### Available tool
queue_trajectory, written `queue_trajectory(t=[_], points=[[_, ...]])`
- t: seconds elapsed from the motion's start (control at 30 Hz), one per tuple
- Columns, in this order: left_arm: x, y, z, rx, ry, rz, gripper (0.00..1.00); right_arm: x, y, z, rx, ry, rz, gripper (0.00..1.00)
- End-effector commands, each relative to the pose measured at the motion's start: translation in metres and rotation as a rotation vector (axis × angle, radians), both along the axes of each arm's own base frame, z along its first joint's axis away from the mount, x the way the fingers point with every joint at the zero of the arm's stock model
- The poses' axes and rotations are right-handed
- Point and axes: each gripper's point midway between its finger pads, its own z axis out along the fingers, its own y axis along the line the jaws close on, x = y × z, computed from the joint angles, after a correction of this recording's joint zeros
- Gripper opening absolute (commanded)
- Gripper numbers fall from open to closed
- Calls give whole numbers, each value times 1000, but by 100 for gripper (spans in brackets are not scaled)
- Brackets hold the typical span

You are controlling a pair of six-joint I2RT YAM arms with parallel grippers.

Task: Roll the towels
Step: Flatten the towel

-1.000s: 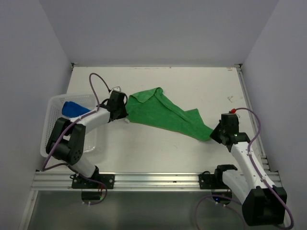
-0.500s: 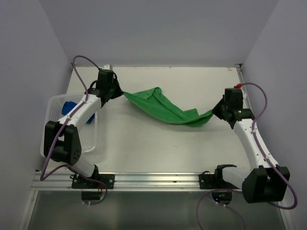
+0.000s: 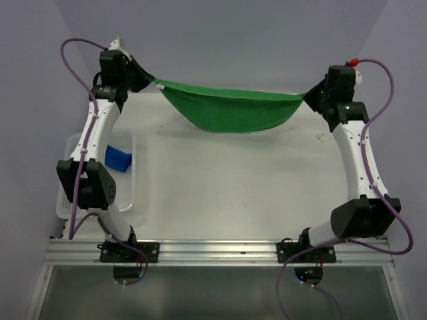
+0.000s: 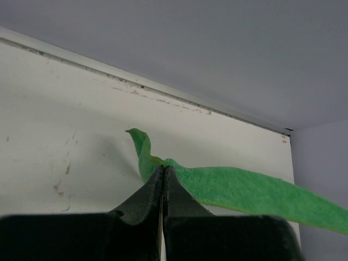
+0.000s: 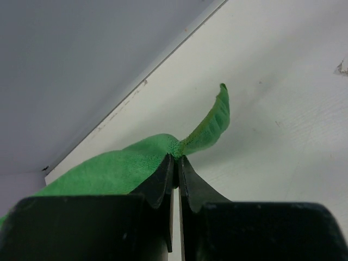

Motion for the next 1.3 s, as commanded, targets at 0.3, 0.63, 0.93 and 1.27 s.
queue_trajectory(t=[0.3, 0.63, 0.93, 1.27], points=[[-132, -6, -127, -52, 196, -67, 0, -104, 0, -82, 78, 130, 25, 0], [-211, -6, -207, -3, 361, -133, 0, -207, 11, -173, 128, 292, 36, 0], [-187, -2, -173, -3, 277, -86, 0, -206, -4, -171, 69, 296, -22, 0], [-151, -4, -181, -6, 312, -93, 0, -172, -7, -161, 63, 291, -33, 0]])
